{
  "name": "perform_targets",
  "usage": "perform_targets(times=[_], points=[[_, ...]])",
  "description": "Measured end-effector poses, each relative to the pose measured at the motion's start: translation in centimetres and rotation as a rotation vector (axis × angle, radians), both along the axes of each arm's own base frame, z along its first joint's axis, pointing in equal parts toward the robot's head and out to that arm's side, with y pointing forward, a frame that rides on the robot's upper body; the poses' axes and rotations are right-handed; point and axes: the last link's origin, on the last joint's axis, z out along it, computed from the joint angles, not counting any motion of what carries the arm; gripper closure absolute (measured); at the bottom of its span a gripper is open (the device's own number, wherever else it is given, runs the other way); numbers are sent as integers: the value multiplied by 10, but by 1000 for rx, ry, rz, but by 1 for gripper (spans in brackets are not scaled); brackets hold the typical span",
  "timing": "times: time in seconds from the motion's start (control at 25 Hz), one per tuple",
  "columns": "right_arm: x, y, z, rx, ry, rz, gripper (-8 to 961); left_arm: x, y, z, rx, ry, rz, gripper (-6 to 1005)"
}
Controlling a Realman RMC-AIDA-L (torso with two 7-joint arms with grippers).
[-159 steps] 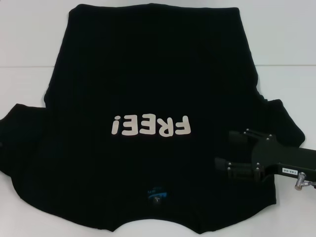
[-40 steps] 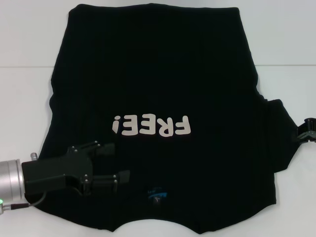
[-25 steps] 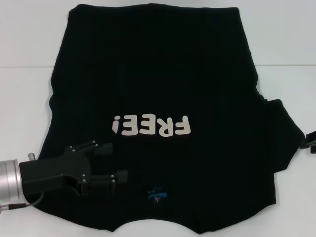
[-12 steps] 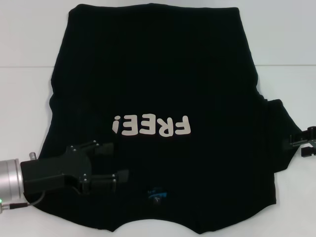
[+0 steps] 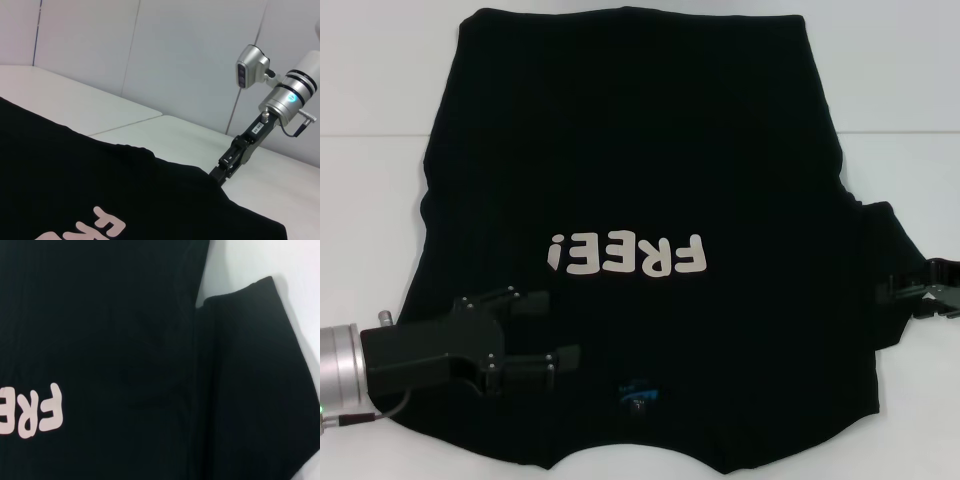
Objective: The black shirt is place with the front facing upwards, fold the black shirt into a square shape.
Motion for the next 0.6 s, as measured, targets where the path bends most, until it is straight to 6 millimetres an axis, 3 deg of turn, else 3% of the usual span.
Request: perform_targets(times=[0.56, 0.6], points=[[-4, 4, 1, 10, 6, 11, 272, 0, 0, -1, -2, -1, 0, 90], [-4, 4, 1, 9, 4, 12, 310, 0, 0, -1, -2, -1, 0, 90]])
